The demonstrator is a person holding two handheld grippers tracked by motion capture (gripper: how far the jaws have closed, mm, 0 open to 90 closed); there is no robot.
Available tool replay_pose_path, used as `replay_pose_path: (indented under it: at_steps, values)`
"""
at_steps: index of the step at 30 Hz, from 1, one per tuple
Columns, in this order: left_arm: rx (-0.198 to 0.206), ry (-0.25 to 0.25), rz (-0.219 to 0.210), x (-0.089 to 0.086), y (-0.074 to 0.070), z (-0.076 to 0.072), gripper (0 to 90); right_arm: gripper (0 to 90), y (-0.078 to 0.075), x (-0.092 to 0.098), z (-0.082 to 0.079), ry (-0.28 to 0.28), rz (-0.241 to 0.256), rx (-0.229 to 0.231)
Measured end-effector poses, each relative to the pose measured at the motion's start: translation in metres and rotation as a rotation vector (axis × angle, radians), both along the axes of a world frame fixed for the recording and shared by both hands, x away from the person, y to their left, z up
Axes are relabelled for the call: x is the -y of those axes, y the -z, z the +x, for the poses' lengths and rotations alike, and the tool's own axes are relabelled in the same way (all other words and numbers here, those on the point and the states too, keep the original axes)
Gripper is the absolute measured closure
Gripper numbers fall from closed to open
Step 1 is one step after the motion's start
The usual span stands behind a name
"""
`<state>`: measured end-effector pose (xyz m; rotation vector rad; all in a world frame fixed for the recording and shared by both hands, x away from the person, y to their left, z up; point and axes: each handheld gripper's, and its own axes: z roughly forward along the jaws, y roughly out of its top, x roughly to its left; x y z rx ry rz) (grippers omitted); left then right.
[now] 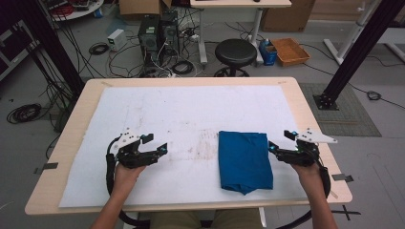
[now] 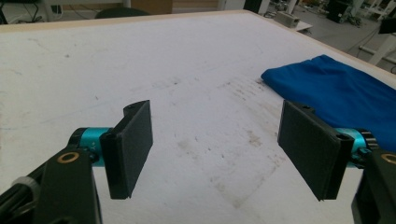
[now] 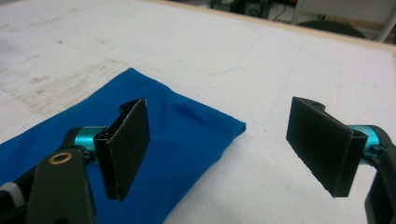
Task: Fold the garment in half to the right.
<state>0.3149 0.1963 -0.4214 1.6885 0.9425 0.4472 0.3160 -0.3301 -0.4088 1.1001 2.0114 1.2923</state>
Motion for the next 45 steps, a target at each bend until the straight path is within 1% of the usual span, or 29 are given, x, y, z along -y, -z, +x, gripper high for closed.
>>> replay_pose_path:
  at_steps: [3,6,9,11,15,23,29,34,37,45]
  values:
    - [0.015,-0.01,-0.008,-0.004,0.0,0.0,26.5,20.8,-0.003,0.01,-0.01,0.029,0.001,0.014]
    - [0.03,-0.008,0.001,-0.007,0.001,0.0,26.5,20.8,0.002,0.02,-0.016,0.059,-0.01,0.026]
    - [0.041,-0.009,0.006,-0.009,0.002,0.0,26.6,20.8,0.009,0.029,-0.016,0.088,-0.011,0.019]
    - [0.044,-0.014,0.006,-0.009,0.002,0.0,26.6,20.7,0.01,0.032,-0.015,0.101,-0.003,0.023]
    - [0.048,-0.023,0.005,-0.011,0.003,0.0,26.6,20.8,0.01,0.03,-0.015,0.1,-0.023,0.026]
    - [0.063,-0.018,0.01,-0.013,0.002,-0.002,26.6,20.8,0.011,0.027,-0.014,0.096,-0.023,0.022]
    - [0.072,-0.01,0.01,-0.014,0.002,-0.004,26.6,20.8,0.01,0.023,-0.014,0.094,-0.033,0.022]
    - [0.084,-0.008,-0.001,-0.014,0.0,-0.005,26.6,20.8,0.01,0.024,-0.017,0.099,-0.028,0.025]
    - [0.088,-0.009,0.0,-0.015,-0.001,-0.005,26.6,20.8,0.009,0.027,-0.019,0.108,-0.015,0.03]
    - [0.082,-0.01,0.003,-0.015,0.0,-0.003,26.6,20.8,0.01,0.032,-0.019,0.122,0.004,0.018]
